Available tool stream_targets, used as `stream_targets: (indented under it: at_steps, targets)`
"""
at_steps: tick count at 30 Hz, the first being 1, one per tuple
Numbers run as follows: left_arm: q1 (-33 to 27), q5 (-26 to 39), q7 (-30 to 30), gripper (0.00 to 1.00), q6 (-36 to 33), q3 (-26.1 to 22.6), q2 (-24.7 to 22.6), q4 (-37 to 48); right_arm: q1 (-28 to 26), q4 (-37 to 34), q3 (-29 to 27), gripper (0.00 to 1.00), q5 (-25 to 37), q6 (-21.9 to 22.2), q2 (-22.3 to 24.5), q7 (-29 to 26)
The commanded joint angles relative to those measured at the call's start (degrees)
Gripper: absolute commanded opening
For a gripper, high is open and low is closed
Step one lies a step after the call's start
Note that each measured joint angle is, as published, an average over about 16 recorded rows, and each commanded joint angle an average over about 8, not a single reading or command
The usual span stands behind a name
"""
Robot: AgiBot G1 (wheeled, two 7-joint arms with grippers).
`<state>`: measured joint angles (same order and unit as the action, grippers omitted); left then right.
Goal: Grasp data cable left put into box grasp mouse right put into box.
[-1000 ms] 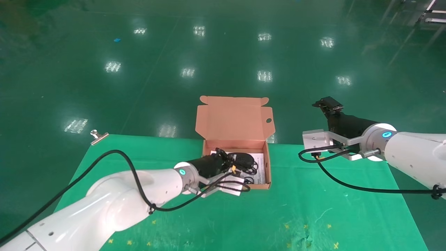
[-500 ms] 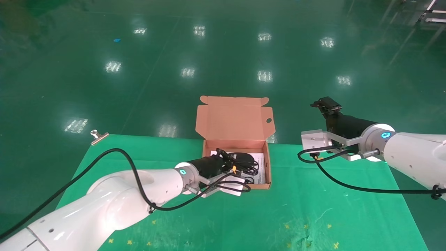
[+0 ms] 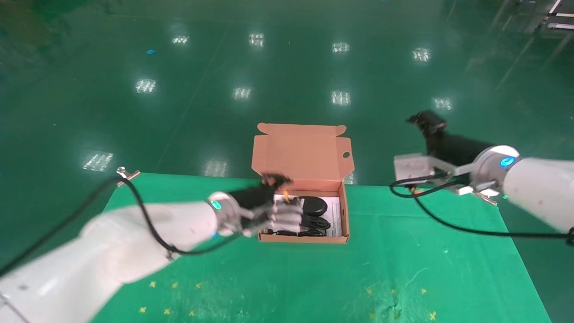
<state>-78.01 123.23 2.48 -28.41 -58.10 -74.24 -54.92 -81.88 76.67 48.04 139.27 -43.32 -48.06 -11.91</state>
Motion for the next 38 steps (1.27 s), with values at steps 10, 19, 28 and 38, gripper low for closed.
stream_targets:
  at_steps: [10, 19, 28, 38]
  targets:
    - [-2.26, -1.63, 3.13, 1.0, -1.28, 2.82, 3.54, -2.99, -4.16, 0.41, 1.27, 1.0, 0.84, -3.52, 0.56, 4.42]
    - [-0.05, -11.32, 3.81, 1.0, -8.36, 7.69, 8.07, -5.02, -1.8, 0.15, -2.35, 1.0, -10.42, -8.7, 1.97, 4.14]
    - [2.91, -23.91, 4.61, 1.0, -17.15, 13.87, 13.67, -7.47, 2.12, -0.42, -7.62, 1.0, -25.87, -14.68, 3.94, 3.61]
    - [5.73, -35.85, 5.37, 0.99, -25.49, 19.73, 18.98, -9.8, 5.85, -0.97, -12.62, 1.0, -40.53, -20.36, 5.8, 3.11]
